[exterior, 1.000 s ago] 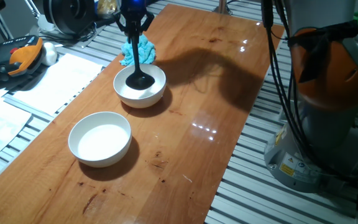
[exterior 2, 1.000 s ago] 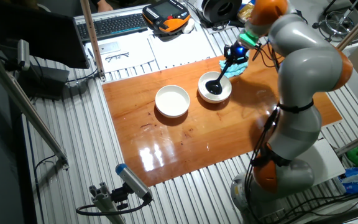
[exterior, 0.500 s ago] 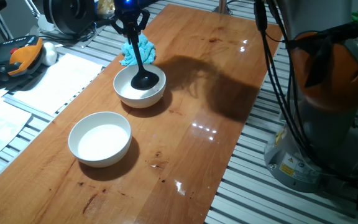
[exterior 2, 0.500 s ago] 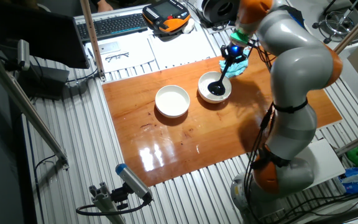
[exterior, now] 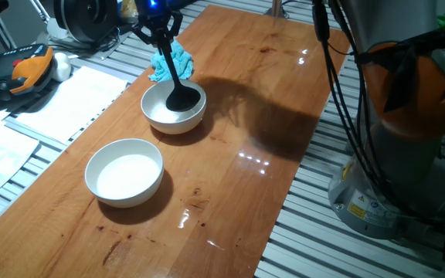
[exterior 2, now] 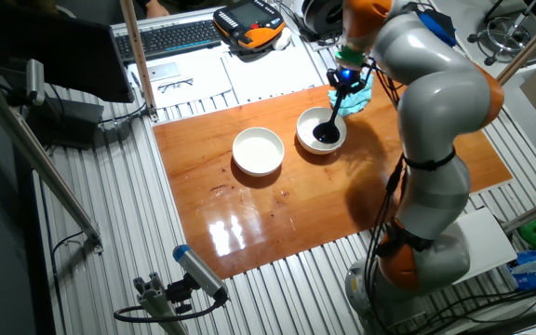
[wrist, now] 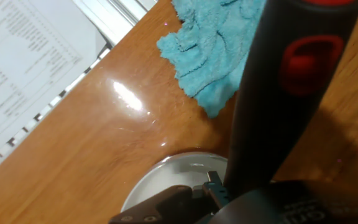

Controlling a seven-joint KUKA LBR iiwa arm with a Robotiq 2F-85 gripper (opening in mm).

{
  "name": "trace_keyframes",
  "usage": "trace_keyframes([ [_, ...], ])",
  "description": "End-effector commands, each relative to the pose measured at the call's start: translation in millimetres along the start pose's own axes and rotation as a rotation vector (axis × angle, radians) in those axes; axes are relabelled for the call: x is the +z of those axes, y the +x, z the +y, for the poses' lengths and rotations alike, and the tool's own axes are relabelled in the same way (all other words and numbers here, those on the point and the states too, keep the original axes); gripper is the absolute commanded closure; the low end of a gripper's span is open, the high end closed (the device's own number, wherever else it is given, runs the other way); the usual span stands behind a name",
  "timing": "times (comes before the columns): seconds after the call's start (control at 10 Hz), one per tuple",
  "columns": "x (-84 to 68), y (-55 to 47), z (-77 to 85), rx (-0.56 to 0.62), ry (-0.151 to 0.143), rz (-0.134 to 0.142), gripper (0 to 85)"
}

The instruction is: Scoop water with a large spoon from one bowl to another

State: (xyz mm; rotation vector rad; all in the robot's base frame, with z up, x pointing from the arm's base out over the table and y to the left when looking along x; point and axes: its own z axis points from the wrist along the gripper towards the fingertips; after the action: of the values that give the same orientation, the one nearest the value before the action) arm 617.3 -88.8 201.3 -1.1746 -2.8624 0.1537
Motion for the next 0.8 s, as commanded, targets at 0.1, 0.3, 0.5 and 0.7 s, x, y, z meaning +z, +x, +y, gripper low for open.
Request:
trace_keyframes([
  [0.1, -1.2, 1.4, 1.8, 0.004, 0.036, -0.025, 85.0],
  [0.3, -2.5, 3.2, 4.4, 0.009, 0.047, -0.035, 85.0],
  [0.5, -4.1, 5.5, 7.2, 0.004, 0.061, -0.058, 85.0],
  [0.7, -7.3, 10.3, 12.9, -0.005, 0.090, -0.092, 85.0],
])
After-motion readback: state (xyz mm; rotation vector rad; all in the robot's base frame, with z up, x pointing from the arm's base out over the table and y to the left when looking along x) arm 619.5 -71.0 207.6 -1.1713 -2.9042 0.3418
